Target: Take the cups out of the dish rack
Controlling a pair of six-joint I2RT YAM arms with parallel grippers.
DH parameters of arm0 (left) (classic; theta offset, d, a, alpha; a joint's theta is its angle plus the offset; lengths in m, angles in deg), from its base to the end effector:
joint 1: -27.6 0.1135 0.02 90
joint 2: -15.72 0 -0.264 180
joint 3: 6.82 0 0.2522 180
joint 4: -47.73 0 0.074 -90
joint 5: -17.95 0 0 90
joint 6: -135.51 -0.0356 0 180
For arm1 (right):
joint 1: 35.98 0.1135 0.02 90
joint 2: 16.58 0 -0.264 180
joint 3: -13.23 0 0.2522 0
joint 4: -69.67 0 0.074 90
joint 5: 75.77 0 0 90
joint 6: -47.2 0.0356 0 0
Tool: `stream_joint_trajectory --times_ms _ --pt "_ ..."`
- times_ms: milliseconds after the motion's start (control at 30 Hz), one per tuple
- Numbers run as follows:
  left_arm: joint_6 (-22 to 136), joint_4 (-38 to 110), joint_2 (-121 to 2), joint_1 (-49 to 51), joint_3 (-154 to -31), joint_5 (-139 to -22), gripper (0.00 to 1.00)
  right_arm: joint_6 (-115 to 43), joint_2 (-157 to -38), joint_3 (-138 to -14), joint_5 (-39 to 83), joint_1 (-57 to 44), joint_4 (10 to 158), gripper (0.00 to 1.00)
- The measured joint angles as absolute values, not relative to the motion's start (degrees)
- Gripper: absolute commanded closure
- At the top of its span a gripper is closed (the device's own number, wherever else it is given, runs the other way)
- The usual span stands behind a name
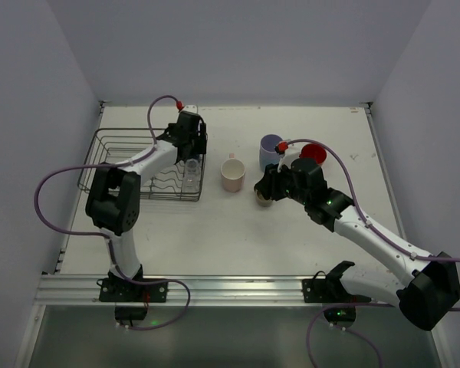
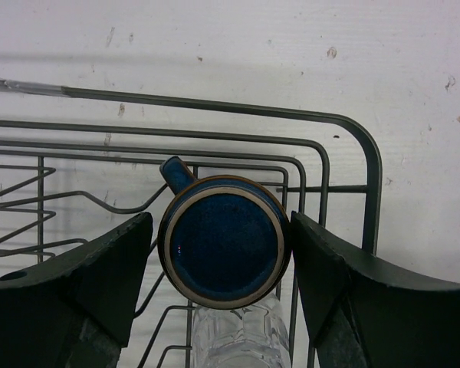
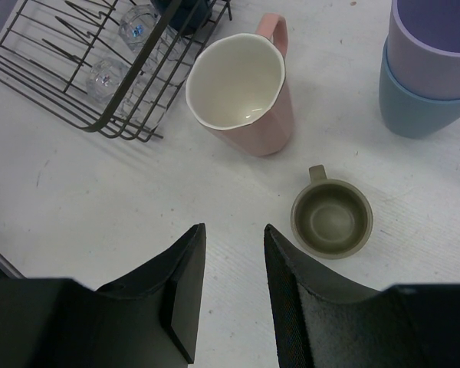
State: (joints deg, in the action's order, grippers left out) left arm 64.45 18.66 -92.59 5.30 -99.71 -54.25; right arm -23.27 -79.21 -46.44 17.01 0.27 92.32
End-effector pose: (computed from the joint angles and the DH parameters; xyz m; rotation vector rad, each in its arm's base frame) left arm 0.3955 -0.1505 0.2215 -0.0834 2.2998 -0.0026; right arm 0.2000 0.1488 0.2876 -0.3341 2.0546 0.6576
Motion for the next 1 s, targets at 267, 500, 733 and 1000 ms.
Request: stream_joint_trajectory --times_ms 267,500,733,1000 --pt "64.38 19.84 -94.03 4.64 -100.61 -53.38 0.31 -23.27 -79.21 -46.44 17.47 0.27 92.06 0.61" --pt "64.38 21.13 -94.51 4.34 -100.63 -52.44 0.31 -23.27 -79.21 -46.44 18.24 0.27 91.95 0.61" --pt "64.42 22.9 -94.47 3.96 -100.06 -51.69 0.88 -23.23 -79.21 -46.44 18.28 0.27 91.9 0.61" --pt "64.45 22.53 -91.13 3.88 -97.41 -52.02 1.0 -22.71 -79.06 -46.11 18.76 0.27 91.38 0.61"
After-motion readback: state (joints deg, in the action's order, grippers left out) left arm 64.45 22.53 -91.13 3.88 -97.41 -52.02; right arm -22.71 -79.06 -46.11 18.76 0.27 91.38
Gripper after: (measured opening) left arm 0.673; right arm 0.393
